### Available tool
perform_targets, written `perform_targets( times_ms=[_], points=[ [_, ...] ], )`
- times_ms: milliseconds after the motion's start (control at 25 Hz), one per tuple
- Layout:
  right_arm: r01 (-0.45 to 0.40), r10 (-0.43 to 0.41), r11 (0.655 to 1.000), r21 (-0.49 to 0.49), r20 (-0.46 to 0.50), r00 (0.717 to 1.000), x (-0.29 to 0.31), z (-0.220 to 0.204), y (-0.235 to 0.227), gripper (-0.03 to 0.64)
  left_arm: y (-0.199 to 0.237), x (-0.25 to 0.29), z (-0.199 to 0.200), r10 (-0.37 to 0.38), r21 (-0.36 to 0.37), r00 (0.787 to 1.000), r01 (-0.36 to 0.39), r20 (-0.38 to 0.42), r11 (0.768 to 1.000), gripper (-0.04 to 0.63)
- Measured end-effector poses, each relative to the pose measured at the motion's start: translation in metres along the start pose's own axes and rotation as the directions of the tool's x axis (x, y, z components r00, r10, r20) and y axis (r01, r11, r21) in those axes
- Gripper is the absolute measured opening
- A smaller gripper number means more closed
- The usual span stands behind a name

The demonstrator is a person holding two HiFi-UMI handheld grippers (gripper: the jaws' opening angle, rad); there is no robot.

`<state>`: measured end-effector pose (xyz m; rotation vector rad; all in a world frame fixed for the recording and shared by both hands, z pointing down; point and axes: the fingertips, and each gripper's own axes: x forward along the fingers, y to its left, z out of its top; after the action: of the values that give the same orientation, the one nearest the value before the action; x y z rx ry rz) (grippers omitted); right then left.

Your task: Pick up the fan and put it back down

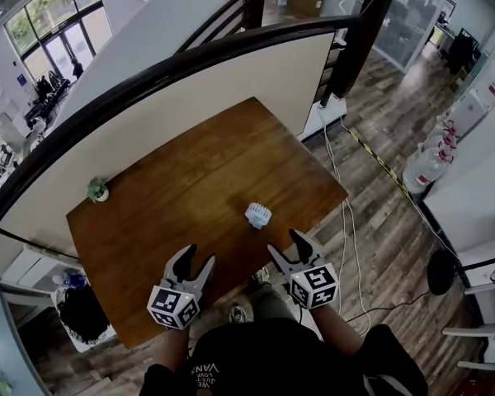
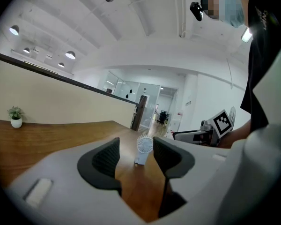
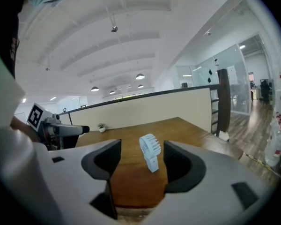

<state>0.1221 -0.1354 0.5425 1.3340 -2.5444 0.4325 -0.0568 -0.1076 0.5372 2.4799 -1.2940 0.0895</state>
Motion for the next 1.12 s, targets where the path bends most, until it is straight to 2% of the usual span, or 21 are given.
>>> perform_targets(
  times_ms=[400,920,960,1040,1120],
  points=[
    [-0.144,0.129,0.981,-0.129,-0.115,0.985,0.065,-0.011,-0.013,0.259,0.015,0.034,0.005,0.085,-0.036,0.996,-0.085,-0.007,0.996,0.212],
    [-0.312,0.255,0.928,-0.203,-0.262,0.931,0.124,-0.027,-0.018,0.262,0.045,0.043,0.007,0.227,-0.07,0.974,-0.228,-0.017,0.971,0.212],
    [-0.325,0.264,0.921,-0.216,-0.268,0.927,0.126,-0.026,-0.018,0.26,0.047,0.044,0.007,0.236,-0.072,0.972,-0.237,-0.016,0.969,0.212],
    [-0.355,0.288,0.904,-0.237,-0.276,0.917,0.131,-0.023,-0.016,0.19,0.051,0.047,0.009,0.253,-0.078,0.967,-0.253,-0.012,0.964,0.212],
    [-0.391,0.317,0.884,-0.255,-0.287,0.904,0.136,-0.02,-0.014,0.19,0.054,0.049,0.01,0.269,-0.085,0.963,-0.269,-0.006,0.959,0.212]
  ],
)
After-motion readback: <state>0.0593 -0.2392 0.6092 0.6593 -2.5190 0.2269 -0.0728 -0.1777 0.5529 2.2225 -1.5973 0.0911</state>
